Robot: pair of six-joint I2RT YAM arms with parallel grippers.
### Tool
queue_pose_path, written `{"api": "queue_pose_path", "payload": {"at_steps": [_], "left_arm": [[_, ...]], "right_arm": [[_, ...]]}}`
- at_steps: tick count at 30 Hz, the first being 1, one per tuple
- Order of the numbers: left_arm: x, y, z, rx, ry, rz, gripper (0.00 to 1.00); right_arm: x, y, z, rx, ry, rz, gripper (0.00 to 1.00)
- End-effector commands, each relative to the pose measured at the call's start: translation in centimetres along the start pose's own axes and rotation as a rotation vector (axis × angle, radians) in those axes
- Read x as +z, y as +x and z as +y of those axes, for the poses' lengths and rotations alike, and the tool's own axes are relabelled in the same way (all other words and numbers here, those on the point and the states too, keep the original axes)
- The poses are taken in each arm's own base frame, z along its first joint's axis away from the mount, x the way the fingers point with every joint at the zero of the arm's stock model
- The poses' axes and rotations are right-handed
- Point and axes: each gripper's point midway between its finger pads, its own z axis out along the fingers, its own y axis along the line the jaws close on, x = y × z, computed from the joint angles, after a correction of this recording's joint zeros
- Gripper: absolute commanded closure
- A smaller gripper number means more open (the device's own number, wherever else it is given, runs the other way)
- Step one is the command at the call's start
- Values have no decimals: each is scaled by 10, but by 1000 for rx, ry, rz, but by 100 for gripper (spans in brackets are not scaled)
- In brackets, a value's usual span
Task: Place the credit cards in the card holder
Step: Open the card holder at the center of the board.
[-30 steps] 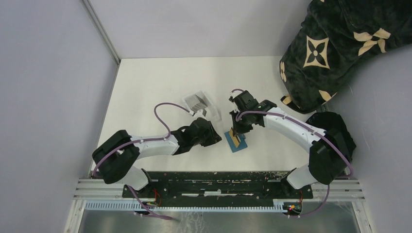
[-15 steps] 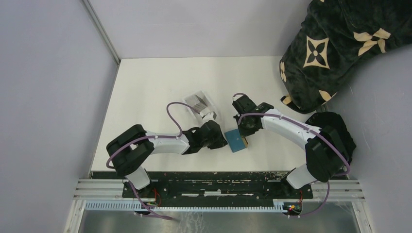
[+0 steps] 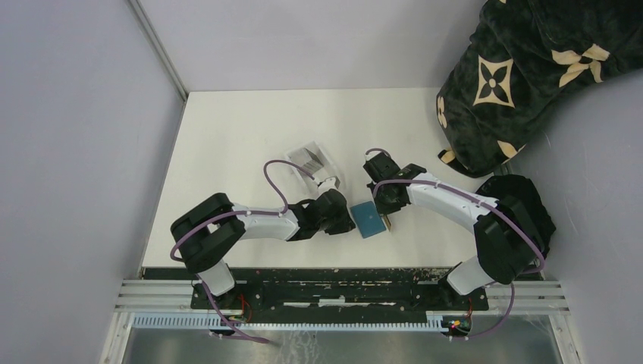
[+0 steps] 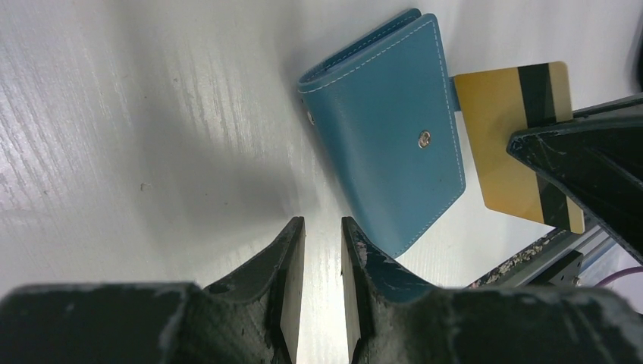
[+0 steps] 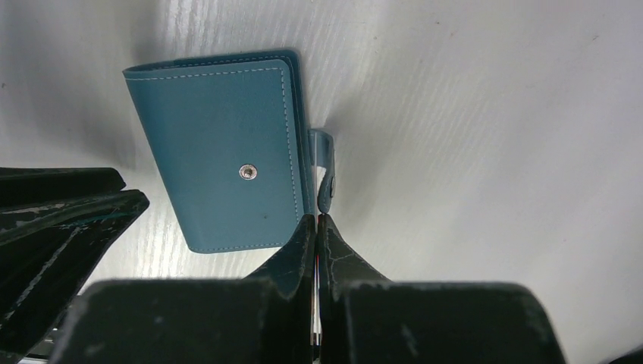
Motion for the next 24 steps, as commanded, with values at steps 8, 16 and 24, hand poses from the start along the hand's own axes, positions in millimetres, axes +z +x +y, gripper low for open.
{"api": "queue_pose_path", "payload": {"at_steps": [8,16,24], "left_arm": [[3,-10,-9,49,7,-36,69],[5,-8,-6,54,-4,-28,69],[6,-7,-4,55,-14,-23,69]], "right_arm": [[8,-5,9,70,-103,-64,99],[4,-10,7,116,-139,-107,99],[-1,-16,4,130,-143,-143,99]]}}
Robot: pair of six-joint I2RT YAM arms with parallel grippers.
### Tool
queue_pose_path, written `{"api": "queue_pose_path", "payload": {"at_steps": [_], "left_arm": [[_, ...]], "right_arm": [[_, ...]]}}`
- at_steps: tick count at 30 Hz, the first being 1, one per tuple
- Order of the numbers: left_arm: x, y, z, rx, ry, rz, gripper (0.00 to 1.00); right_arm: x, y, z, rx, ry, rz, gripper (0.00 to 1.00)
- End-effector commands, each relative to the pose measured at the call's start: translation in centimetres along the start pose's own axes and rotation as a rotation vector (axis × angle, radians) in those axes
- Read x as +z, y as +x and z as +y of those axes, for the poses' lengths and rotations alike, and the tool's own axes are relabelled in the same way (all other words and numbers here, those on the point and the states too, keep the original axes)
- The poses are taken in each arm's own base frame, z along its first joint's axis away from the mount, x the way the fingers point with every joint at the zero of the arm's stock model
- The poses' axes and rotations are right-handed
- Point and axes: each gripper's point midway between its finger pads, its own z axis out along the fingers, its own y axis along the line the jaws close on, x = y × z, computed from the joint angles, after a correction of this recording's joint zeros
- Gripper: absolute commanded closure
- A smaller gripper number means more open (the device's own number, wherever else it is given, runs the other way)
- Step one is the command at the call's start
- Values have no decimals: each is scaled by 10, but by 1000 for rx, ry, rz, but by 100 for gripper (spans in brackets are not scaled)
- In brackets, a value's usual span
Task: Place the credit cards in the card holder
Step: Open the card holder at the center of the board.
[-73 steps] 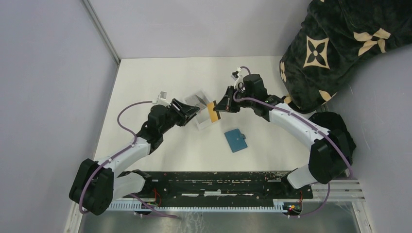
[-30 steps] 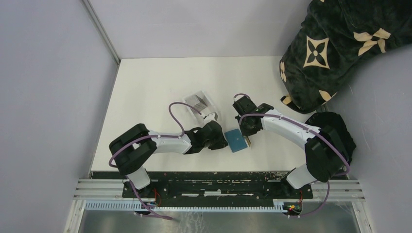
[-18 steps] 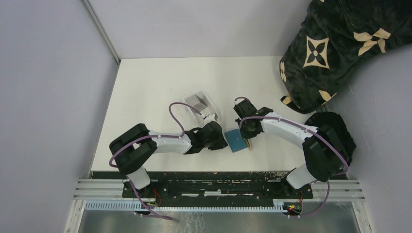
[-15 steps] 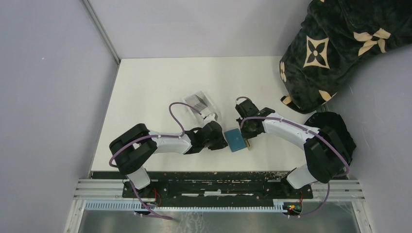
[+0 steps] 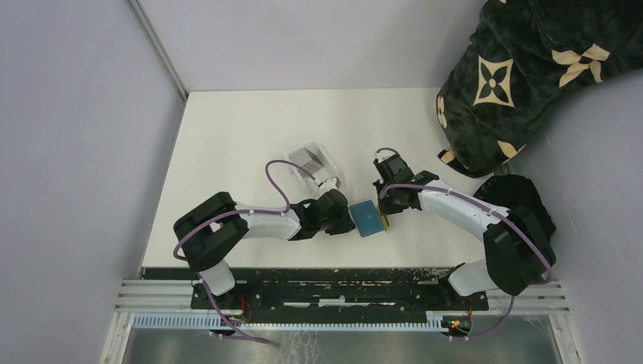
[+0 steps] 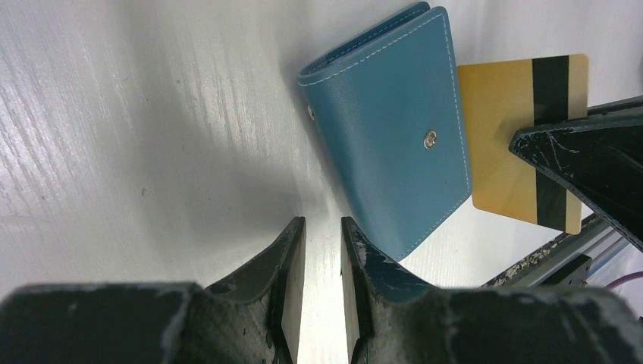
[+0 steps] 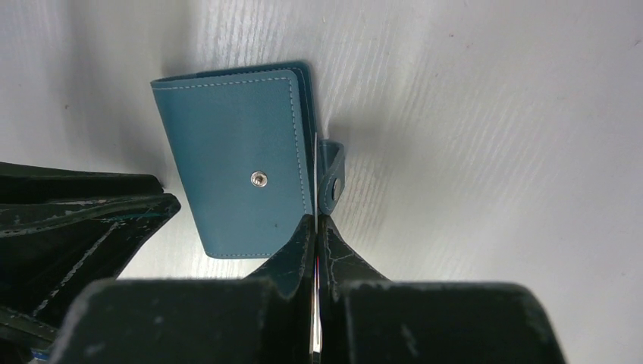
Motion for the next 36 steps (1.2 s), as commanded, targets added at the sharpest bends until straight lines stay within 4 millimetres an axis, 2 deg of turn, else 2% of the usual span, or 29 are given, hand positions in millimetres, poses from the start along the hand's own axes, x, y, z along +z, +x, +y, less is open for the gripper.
{"api": "queue_pose_path", "payload": {"at_steps": [1,17,36], "left_arm": [[2,-8,-6,53,-2,-30,69],[0,-7,0,56,-16,-28,70],[-1,0,9,53,-28,-18,72]], "right_arm": [[-7,-17,6,20,-35,-82,99],[6,-9,8,51,-71,-63,99],[-12,-21,12,101,-121,-160,99]]}}
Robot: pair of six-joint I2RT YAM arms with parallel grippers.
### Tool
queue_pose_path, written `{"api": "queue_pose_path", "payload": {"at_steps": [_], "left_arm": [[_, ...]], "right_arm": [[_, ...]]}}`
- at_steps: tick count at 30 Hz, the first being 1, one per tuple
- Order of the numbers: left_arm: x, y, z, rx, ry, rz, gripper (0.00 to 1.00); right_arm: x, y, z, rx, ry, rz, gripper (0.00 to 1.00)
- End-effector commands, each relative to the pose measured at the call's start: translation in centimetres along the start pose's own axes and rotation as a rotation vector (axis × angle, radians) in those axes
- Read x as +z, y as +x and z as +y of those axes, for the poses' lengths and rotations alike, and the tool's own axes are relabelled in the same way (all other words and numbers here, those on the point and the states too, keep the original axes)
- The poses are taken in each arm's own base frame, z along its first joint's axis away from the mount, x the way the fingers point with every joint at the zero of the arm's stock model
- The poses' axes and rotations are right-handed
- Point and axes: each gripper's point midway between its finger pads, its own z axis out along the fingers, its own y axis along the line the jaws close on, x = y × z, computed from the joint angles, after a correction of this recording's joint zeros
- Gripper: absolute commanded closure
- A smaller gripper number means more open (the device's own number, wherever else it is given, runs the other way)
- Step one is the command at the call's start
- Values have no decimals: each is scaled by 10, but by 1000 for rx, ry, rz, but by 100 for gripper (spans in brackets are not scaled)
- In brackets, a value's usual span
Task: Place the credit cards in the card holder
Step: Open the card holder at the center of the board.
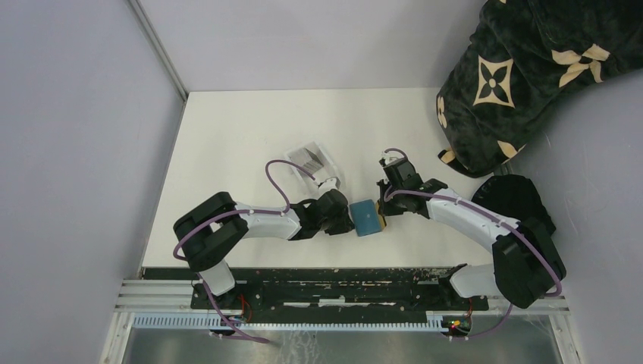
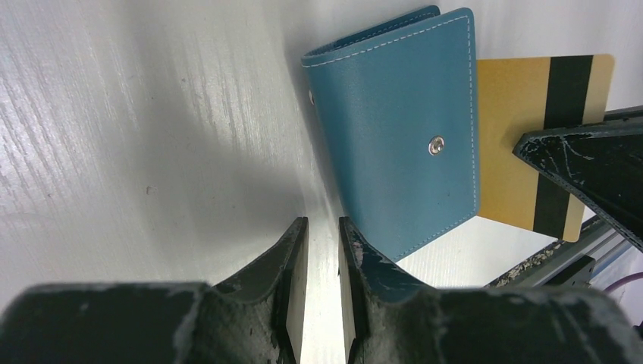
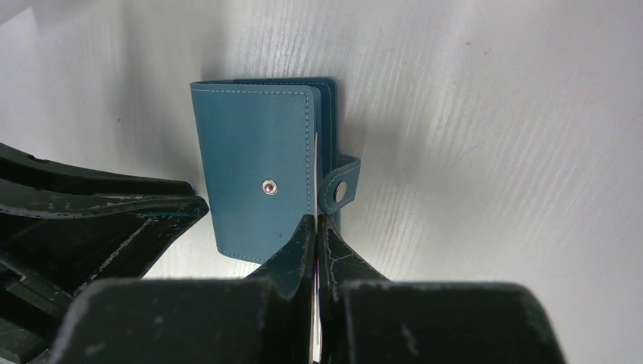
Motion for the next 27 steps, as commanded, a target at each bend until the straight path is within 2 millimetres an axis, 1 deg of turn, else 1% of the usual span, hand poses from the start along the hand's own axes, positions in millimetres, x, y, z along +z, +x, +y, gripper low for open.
{"api": "queue_pose_path", "payload": {"at_steps": [1,13,27], "left_arm": [[-1,0,8,52,-17,-21,72],[-1,1,10,45,-20,-19,73],[0,3,12,50,-26,-11,74]], "right_arm": [[-7,-18,6,18,-26,-70,99],[6,-7,8,27,-44,-36,99],[12,-7,10,92,-97,-49,99]]}}
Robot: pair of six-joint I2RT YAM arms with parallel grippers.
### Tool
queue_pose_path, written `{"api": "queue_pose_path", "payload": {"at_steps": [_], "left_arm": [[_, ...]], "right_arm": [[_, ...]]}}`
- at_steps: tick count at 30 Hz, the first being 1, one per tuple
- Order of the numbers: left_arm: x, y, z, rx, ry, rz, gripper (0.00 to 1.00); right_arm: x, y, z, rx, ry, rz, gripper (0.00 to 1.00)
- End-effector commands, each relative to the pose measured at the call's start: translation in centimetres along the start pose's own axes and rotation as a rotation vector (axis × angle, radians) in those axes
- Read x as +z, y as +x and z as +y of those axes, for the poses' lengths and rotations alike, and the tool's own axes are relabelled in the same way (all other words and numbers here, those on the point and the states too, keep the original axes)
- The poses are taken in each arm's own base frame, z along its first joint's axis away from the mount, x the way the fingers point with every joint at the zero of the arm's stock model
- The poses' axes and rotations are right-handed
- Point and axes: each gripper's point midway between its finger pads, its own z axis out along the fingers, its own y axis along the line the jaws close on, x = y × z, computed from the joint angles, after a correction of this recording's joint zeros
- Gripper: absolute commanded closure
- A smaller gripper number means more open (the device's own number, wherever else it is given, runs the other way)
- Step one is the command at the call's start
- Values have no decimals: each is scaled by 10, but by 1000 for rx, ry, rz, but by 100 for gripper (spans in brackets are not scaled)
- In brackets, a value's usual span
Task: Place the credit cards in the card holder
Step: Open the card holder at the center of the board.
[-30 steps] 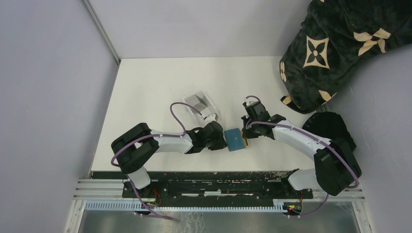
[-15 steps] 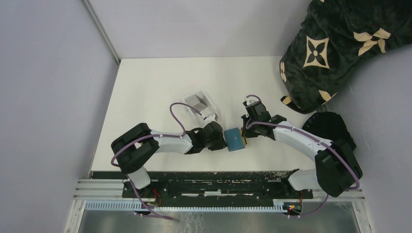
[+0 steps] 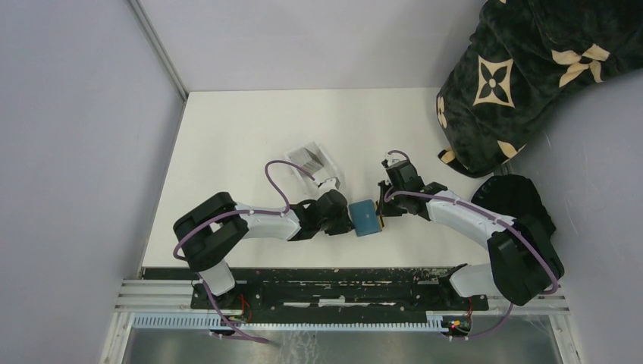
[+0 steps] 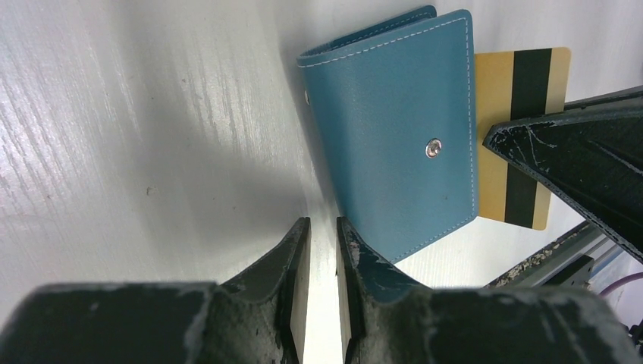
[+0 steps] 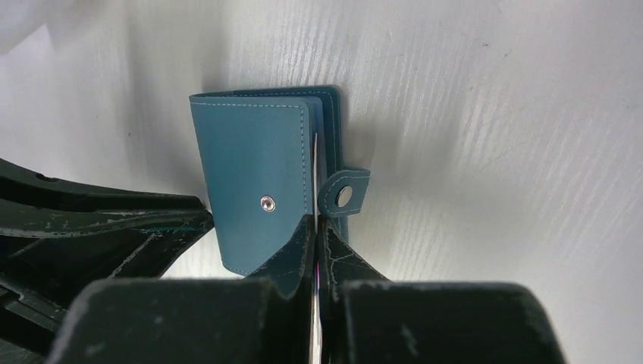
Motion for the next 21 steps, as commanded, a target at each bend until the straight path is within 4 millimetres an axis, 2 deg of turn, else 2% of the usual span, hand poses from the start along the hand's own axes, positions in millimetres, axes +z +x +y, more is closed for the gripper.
{"api": "queue_pose_path", "payload": {"at_steps": [1,10,21], "left_arm": [[0,3,12,52,-33,-7,74],[1,5,15,53,-40,-1,75],[-1,7,18,57,-46,3,76]], "right_arm": [[2,-10,8,38,-53,-39,99],[3,-11,13,80,-105,-39,99],[-13,-28,26,96,-167,-84,99]]}}
